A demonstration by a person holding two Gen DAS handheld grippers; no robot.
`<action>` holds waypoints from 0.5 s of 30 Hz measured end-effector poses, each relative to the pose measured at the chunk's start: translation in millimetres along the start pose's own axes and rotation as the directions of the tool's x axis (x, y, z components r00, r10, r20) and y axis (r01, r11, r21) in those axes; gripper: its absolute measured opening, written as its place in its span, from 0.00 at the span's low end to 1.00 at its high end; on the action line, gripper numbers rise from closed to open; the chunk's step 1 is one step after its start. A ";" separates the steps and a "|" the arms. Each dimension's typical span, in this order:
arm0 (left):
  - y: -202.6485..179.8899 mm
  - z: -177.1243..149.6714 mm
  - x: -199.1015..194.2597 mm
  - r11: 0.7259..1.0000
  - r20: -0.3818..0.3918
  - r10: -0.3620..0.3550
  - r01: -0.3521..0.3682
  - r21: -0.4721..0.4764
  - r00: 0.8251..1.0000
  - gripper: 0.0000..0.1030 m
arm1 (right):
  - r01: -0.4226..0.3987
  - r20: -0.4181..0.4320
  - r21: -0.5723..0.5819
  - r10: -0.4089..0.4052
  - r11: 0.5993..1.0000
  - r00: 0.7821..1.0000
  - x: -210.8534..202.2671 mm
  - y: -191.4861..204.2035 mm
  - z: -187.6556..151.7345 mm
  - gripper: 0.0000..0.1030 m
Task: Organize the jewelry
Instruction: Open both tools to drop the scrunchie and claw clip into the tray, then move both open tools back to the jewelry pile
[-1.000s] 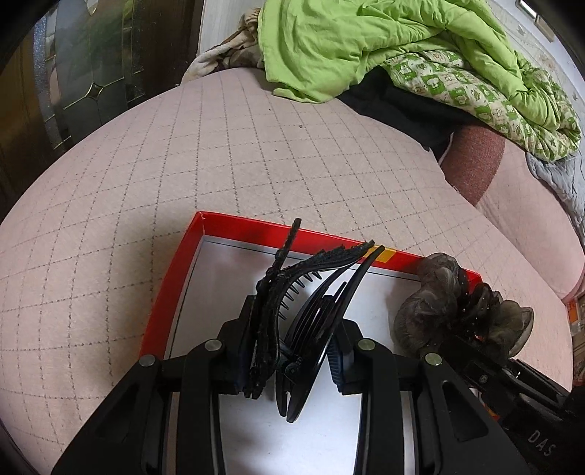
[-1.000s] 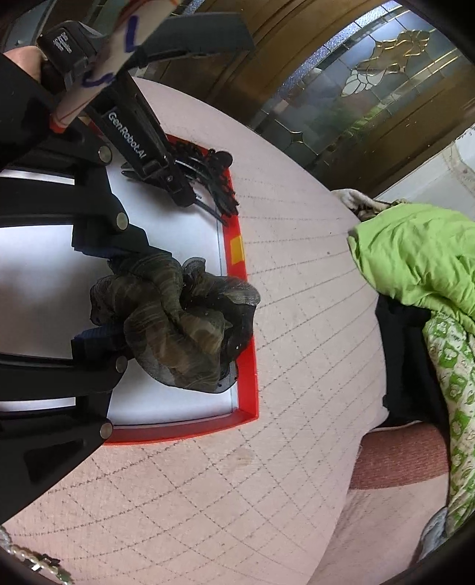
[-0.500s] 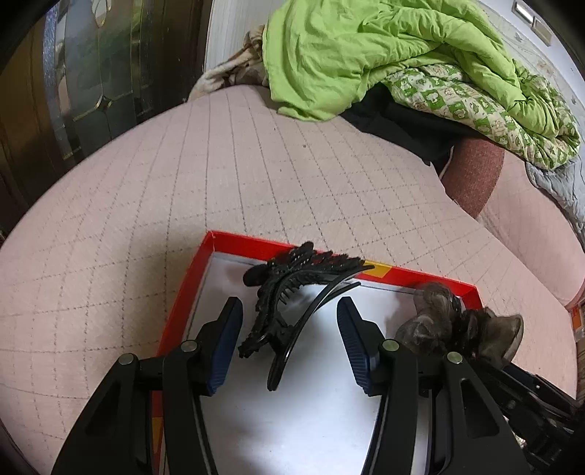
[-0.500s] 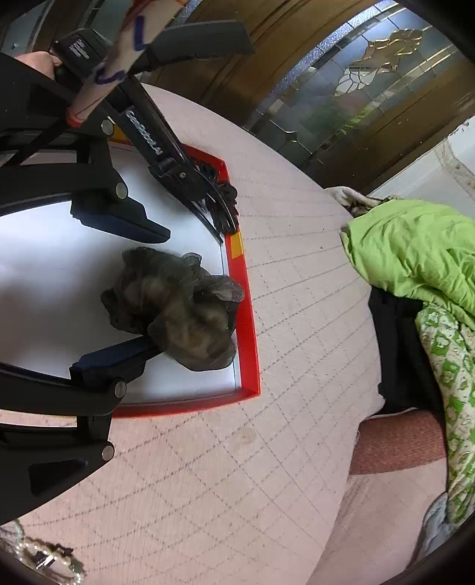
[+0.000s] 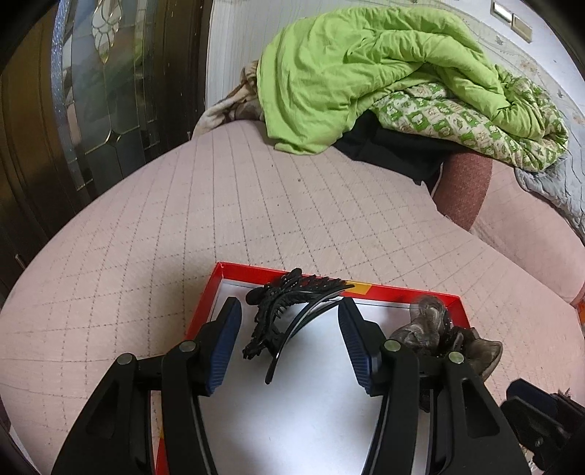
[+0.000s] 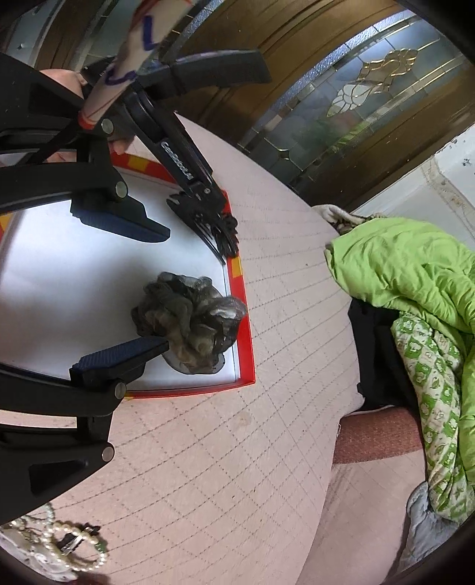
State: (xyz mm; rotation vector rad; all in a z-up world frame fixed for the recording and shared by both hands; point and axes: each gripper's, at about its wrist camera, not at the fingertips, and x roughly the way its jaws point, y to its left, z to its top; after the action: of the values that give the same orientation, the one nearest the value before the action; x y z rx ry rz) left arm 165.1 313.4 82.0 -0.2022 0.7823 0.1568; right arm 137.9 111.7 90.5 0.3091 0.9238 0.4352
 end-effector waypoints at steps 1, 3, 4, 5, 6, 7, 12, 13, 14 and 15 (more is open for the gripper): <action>-1.3 -0.5 -2.9 1.000 0.006 0.001 -0.001 0.002 1.000 0.53 | -0.001 0.003 -0.003 0.001 1.000 1.000 -4.3 0.5 -2.4 0.56; -4.1 -2.3 -8.8 1.000 0.017 -0.001 0.001 0.008 1.000 0.53 | -0.002 0.007 -0.002 0.002 1.000 1.000 -11.1 0.7 -6.4 0.56; -5.5 -2.8 -10.5 1.000 0.020 0.000 0.000 0.011 1.000 0.53 | -0.006 0.011 0.002 0.006 1.000 1.000 -16.0 -0.2 -9.3 0.56; -7.4 -3.9 -13.5 1.000 0.026 -0.001 0.001 0.015 1.000 0.53 | -0.009 0.013 0.007 0.009 1.000 1.000 -19.2 -1.3 -11.1 0.56; -9.2 -5.1 -16.1 1.000 0.030 -0.001 0.001 0.019 1.000 0.54 | -0.013 0.016 0.012 0.013 1.000 1.000 -23.6 -3.1 -13.7 0.56; -11.2 -6.5 -19.3 1.000 0.034 -0.003 0.002 0.024 0.999 0.54 | -0.016 0.021 0.019 0.015 1.000 1.000 -28.6 -5.4 -16.7 0.56; -29.2 -15.5 -37.3 0.998 0.054 -0.026 0.023 0.056 0.998 0.55 | -0.010 0.055 0.056 0.007 0.998 0.998 -54.5 -20.1 -31.7 0.56; -32.9 -17.3 -40.8 0.998 0.057 -0.034 0.030 0.062 0.998 0.55 | -0.006 0.066 0.060 0.002 0.998 0.998 -60.8 -23.3 -34.8 0.56; -37.6 -19.4 -45.0 0.997 0.060 -0.045 0.041 0.069 0.997 0.55 | -0.008 0.076 0.068 0.003 0.998 0.997 -68.0 -27.7 -38.7 0.56; -43.5 -22.2 -50.1 0.995 0.063 -0.061 0.055 0.079 0.996 0.55 | -0.010 0.083 0.074 0.004 0.997 0.997 -72.8 -30.8 -40.8 0.56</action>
State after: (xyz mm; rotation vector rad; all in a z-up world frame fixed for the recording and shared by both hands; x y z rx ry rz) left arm 124.3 262.7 107.6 -0.1458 0.7149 0.0778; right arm 73.2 52.4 104.6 0.3959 0.8593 0.3916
